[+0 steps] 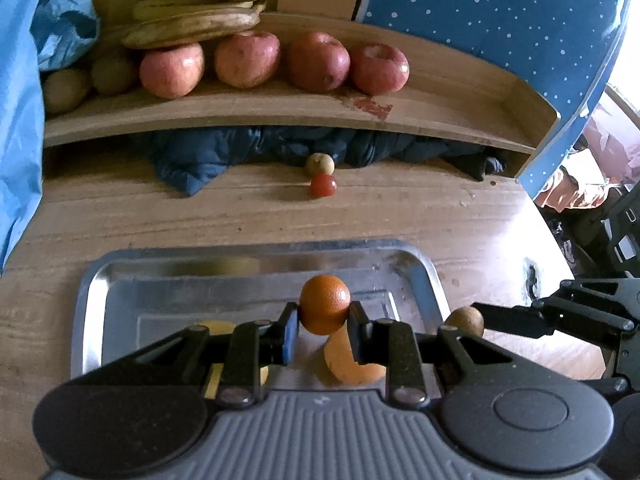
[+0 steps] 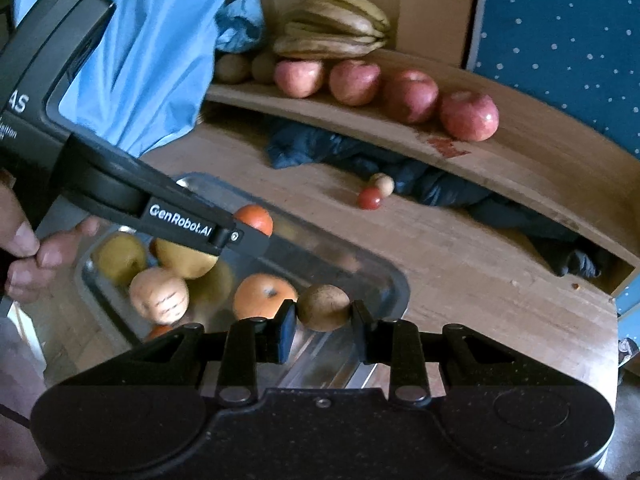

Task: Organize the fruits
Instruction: 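Carry the brown fruit in the right tool while the left tool carries the tangerine to the tray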

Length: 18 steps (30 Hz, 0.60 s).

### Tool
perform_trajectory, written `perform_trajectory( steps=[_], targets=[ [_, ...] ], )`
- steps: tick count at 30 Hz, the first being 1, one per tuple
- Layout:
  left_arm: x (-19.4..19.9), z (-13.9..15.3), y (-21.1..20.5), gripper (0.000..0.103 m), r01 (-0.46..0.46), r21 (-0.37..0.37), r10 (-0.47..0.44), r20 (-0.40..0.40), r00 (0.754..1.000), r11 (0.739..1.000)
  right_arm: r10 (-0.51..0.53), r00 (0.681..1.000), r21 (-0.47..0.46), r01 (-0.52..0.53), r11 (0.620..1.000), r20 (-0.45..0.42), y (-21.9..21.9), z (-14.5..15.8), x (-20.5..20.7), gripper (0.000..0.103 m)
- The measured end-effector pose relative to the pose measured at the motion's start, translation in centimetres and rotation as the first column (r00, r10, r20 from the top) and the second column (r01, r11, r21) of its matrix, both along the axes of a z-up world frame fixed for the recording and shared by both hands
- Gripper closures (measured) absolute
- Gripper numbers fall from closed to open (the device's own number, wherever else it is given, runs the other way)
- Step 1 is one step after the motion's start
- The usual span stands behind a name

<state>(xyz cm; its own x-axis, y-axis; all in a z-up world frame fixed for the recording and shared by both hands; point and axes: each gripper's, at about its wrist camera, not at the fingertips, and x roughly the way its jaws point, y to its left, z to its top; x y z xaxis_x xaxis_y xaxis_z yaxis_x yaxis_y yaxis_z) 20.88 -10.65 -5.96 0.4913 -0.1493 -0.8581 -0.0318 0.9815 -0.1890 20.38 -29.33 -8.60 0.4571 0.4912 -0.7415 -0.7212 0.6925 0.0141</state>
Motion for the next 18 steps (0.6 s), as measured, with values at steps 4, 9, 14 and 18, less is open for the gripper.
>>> perform_trajectory(
  steps=[4,9,14,18],
  targets=[
    [-1.2,-0.1,-0.2,0.075,-0.019,-0.014,0.019,-0.010,1.000,1.000,0.036,0.999,-0.013,-0.036,0.999,-0.017,0.0,-0.4,-1.0,0.072],
    [-2.8,-0.5,-0.7,0.075,-0.021,-0.021,0.021,-0.029,0.999,1.000,0.072,0.996,-0.027,-0.073,0.997,-0.043,-0.2,-0.9,-2.1,0.072],
    [-4.0,-0.7,-1.3,0.075,-0.013,-0.015,0.012,-0.048,0.999,1.000,0.083,0.993,-0.031,-0.086,0.996,-0.083,-0.8,-1.9,-2.7,0.072],
    [-4.2,-0.6,-1.5,0.075,0.005,-0.016,-0.006,-0.056,0.998,1.000,0.094,0.991,-0.035,-0.097,0.995,-0.096,-1.0,-2.3,-3.1,0.072]
  ],
)
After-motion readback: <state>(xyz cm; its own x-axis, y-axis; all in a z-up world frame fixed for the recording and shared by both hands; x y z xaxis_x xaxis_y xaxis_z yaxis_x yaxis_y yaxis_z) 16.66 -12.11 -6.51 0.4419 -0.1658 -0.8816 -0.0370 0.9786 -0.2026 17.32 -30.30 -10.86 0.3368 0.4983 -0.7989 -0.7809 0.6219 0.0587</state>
